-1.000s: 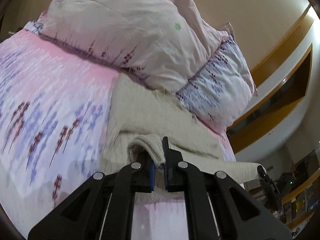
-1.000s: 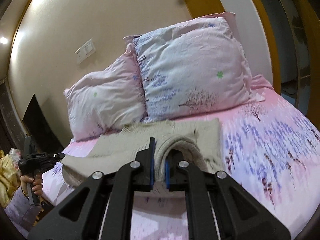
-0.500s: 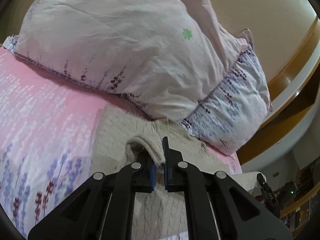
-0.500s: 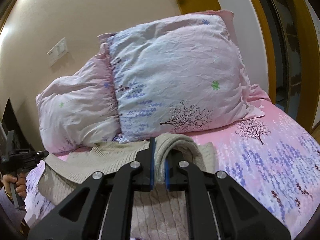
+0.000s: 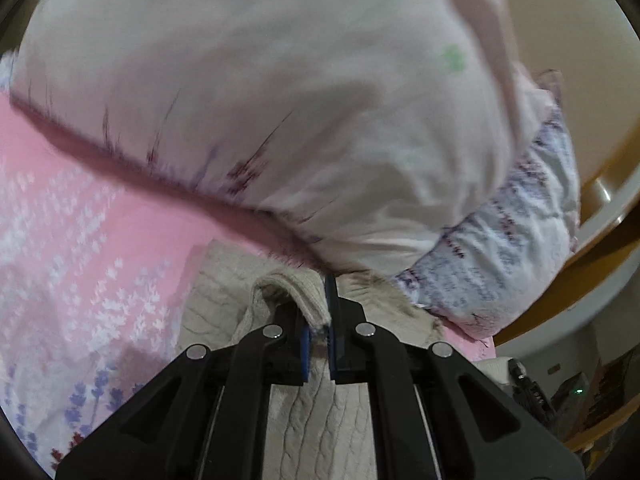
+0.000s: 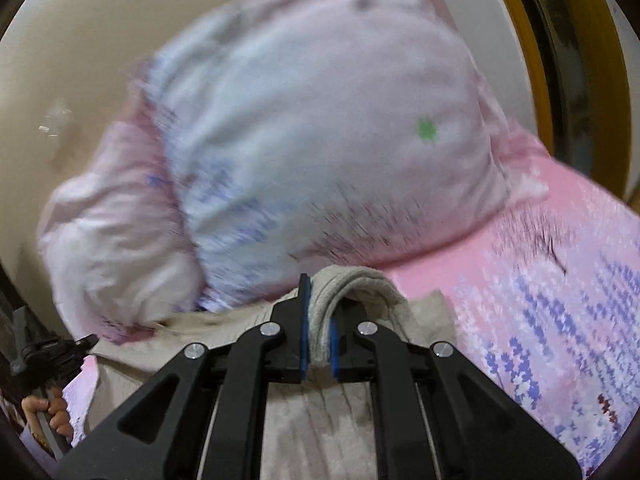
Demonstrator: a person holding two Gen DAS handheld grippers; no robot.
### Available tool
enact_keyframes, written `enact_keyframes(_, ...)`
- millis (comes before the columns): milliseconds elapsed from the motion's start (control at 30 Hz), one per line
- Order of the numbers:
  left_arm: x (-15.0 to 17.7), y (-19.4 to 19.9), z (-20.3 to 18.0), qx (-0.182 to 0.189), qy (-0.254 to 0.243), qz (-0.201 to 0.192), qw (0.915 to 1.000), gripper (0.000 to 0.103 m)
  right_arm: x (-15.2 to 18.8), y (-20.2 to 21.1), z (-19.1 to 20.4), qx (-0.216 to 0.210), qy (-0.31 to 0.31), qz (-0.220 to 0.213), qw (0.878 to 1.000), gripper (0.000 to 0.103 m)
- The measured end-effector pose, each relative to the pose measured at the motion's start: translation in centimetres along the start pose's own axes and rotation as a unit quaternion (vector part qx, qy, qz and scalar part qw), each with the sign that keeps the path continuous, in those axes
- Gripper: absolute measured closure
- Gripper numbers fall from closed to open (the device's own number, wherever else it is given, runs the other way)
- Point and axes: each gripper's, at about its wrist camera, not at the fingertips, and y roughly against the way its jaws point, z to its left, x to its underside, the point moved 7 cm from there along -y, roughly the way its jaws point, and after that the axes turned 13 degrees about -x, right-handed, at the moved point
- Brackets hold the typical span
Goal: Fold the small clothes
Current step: 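Lift the hem with both grippers and fold it toward the collar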
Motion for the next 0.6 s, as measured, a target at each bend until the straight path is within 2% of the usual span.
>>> enact_keyframes(100, 0.2, -1.4, 0.8, -0.005, 0.014, 0.012, 0.9998, 0.098, 0.6, -1.4, -1.7, -0.001, -0.049, 0.013, 0.999, 0.095)
enact_keyframes(267, -0.4, -1.9, 0.0, -0.006, 0.002, 0.005, 1.0000, 0.098, 0.4, -2.2, -1.8, 0.012, -0.049, 0.013, 0.999, 0.095)
enact_keyframes(400, -0.9, -3.2, 0.0, -0.018, 0.013, 0.014, 0.9997, 0.098, 0.6, -3.5, -2.9, 0.034, -0.085, 0.022, 0.996, 0.095)
enact_keyframes(467, -0.6, -4.2, 0.1, -0.029, 0.014, 0.025, 0.9992, 0.098, 1.3, -4.6, -3.9, 0.047, -0.109, 0.043, 0.992, 0.090)
enact_keyframes(600, -0.3, -5.1, 0.0, -0.035, 0.009, 0.034, 0.9987, 0.098, 2.0, -5.2, -4.2, 0.046, -0.121, 0.055, 0.990, 0.073)
